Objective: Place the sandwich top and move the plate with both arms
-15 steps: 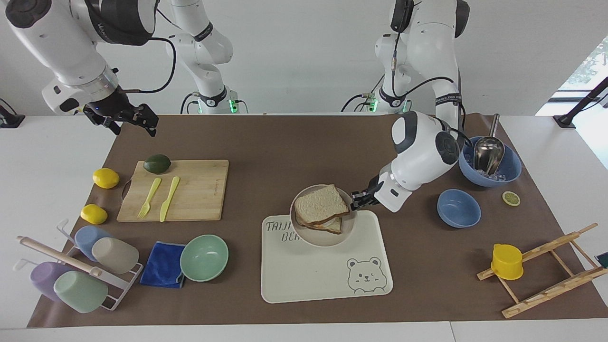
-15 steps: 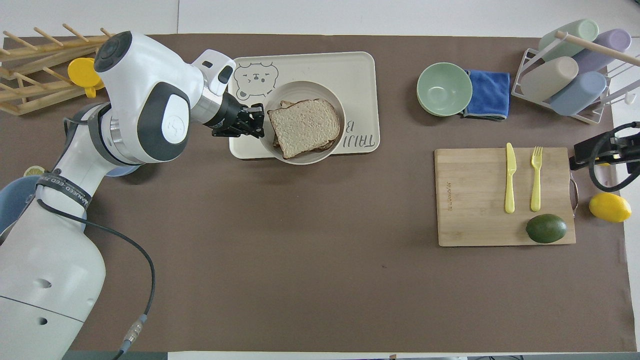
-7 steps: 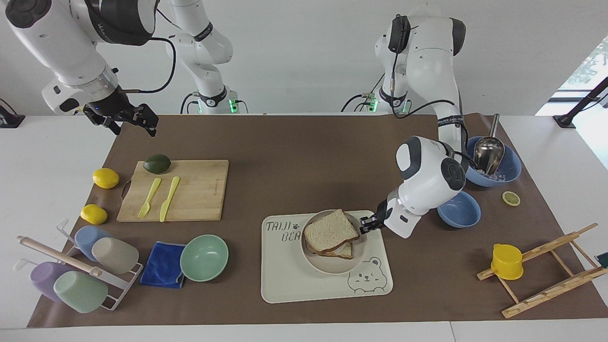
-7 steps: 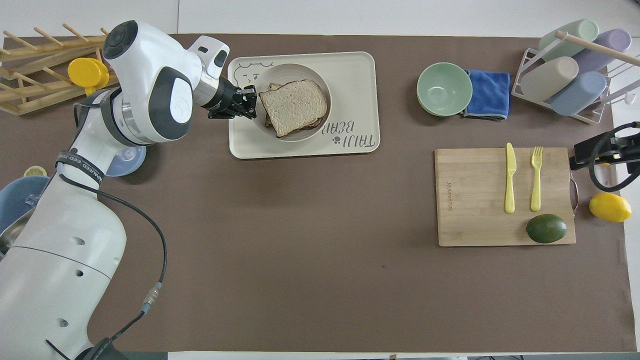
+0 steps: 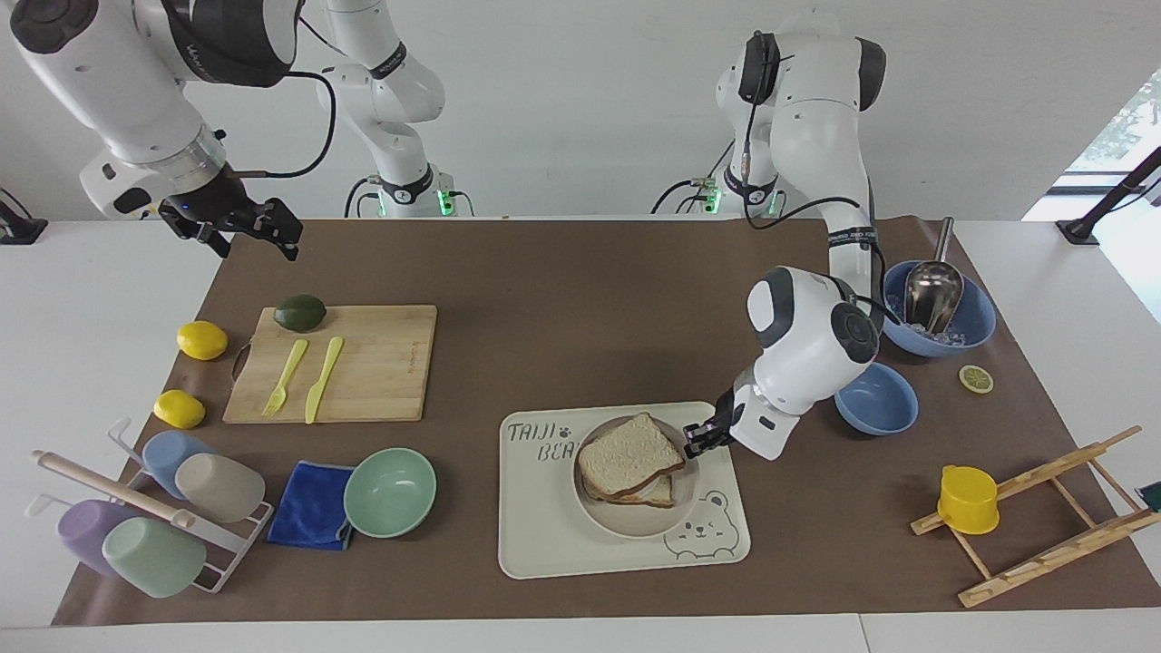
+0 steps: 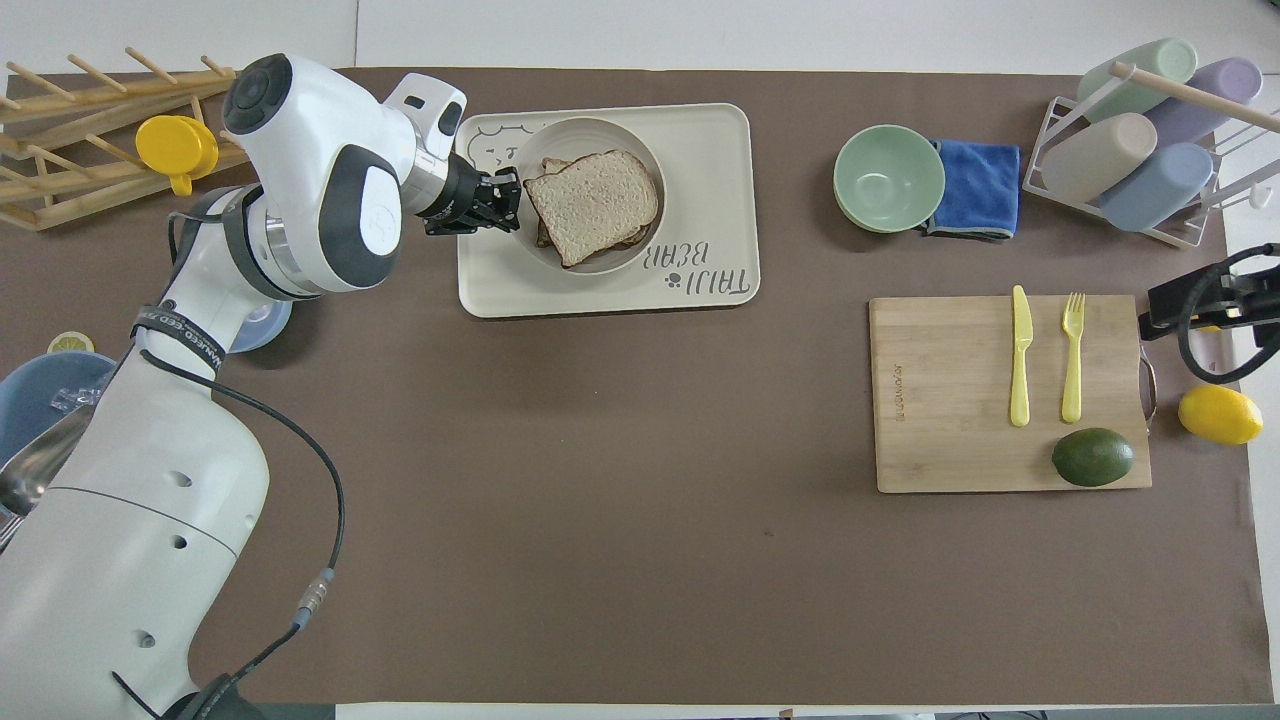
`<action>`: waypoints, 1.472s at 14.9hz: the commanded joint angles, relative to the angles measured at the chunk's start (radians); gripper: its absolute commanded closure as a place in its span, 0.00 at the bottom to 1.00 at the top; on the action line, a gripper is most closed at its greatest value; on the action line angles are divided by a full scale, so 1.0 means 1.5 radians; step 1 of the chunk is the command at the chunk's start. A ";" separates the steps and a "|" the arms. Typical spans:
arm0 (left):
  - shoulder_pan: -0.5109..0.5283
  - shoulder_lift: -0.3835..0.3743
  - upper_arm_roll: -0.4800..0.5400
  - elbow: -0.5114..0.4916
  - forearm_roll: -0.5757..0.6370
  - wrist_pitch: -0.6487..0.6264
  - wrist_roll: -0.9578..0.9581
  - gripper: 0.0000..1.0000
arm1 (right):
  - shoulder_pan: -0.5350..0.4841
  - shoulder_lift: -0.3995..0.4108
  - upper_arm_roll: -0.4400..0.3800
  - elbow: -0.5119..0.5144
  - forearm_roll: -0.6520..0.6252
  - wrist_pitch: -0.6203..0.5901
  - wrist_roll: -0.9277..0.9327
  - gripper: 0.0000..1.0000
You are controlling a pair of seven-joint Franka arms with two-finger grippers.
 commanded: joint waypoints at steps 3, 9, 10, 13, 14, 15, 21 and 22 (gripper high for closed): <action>-0.019 -0.017 0.004 -0.055 0.013 0.066 -0.014 1.00 | -0.007 -0.013 0.004 -0.012 0.008 -0.005 -0.009 0.00; -0.009 -0.023 0.004 -0.047 0.048 0.035 -0.009 0.00 | -0.007 -0.013 0.004 -0.012 0.008 -0.005 -0.009 0.00; -0.006 -0.023 0.005 -0.040 0.050 0.017 -0.007 0.00 | -0.007 -0.013 0.004 -0.012 0.008 -0.005 -0.009 0.00; 0.004 -0.049 0.038 -0.033 0.059 -0.003 -0.005 0.00 | -0.007 -0.013 0.004 -0.012 0.008 -0.005 -0.009 0.00; 0.014 -0.063 0.038 -0.035 0.059 -0.005 -0.006 0.00 | -0.007 -0.013 0.004 -0.012 0.008 -0.005 -0.009 0.00; 0.033 -0.081 0.038 -0.035 0.059 -0.014 -0.007 0.00 | -0.007 -0.013 0.004 -0.012 0.008 -0.005 -0.009 0.00; 0.042 -0.175 0.084 -0.036 0.158 -0.133 -0.006 0.00 | -0.007 -0.013 0.004 -0.012 0.008 -0.005 -0.009 0.00; 0.042 -0.191 0.084 -0.036 0.187 -0.157 -0.005 0.00 | -0.007 -0.013 0.004 -0.012 0.008 -0.005 -0.009 0.00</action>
